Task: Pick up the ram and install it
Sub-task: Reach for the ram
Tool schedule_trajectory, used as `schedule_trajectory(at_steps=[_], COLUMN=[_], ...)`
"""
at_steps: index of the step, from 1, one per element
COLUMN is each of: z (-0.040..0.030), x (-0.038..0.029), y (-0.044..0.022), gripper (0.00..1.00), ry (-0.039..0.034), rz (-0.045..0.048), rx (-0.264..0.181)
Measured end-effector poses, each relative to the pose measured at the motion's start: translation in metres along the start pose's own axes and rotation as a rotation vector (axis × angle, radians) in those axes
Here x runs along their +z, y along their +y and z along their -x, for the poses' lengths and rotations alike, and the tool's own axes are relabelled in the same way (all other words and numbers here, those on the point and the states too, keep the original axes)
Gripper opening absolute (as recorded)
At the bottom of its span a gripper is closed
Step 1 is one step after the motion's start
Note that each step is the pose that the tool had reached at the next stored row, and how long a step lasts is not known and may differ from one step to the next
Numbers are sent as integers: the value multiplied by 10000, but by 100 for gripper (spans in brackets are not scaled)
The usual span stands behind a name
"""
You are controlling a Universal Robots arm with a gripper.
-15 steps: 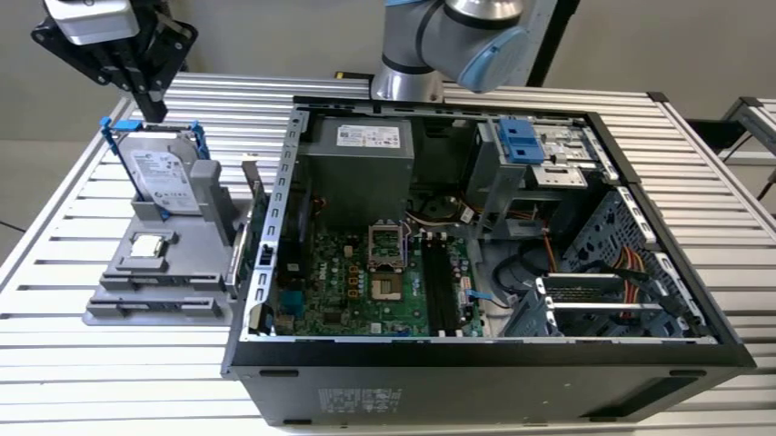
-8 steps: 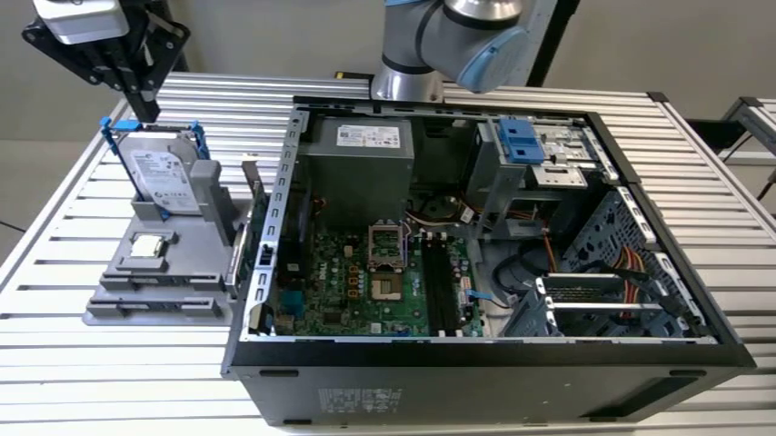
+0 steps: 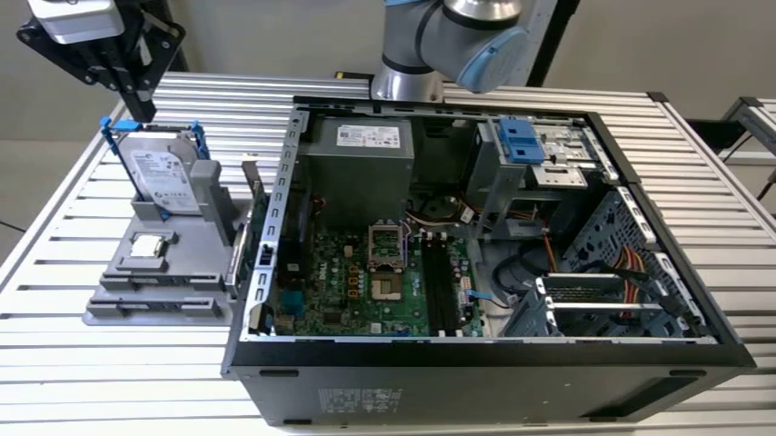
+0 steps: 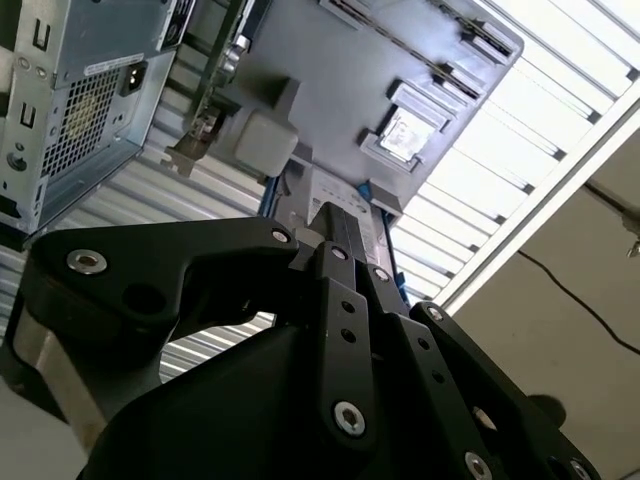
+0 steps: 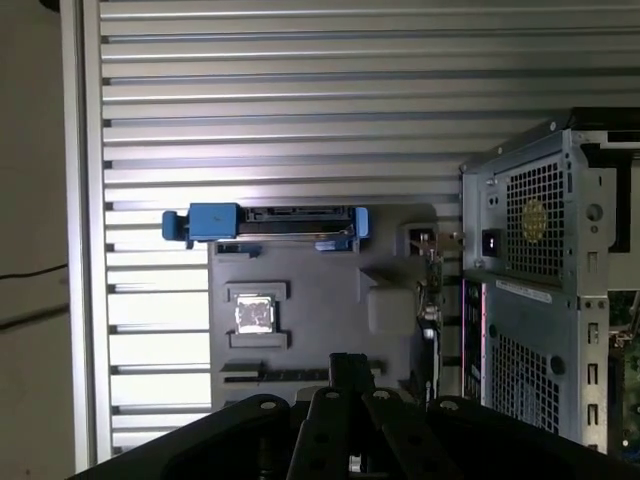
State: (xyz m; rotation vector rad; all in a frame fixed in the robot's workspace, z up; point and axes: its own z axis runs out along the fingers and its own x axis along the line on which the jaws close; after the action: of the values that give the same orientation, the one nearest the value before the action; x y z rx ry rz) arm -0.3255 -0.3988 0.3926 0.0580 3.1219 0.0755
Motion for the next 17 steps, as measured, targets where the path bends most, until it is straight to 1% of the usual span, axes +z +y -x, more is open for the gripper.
schedule_trajectory(at_steps=[6, 17], z=[-24, -46], x=[0, -1], y=[0, -1], gripper=[0, 0], ry=[1, 3], rz=[0, 1], rx=[-24, -60])
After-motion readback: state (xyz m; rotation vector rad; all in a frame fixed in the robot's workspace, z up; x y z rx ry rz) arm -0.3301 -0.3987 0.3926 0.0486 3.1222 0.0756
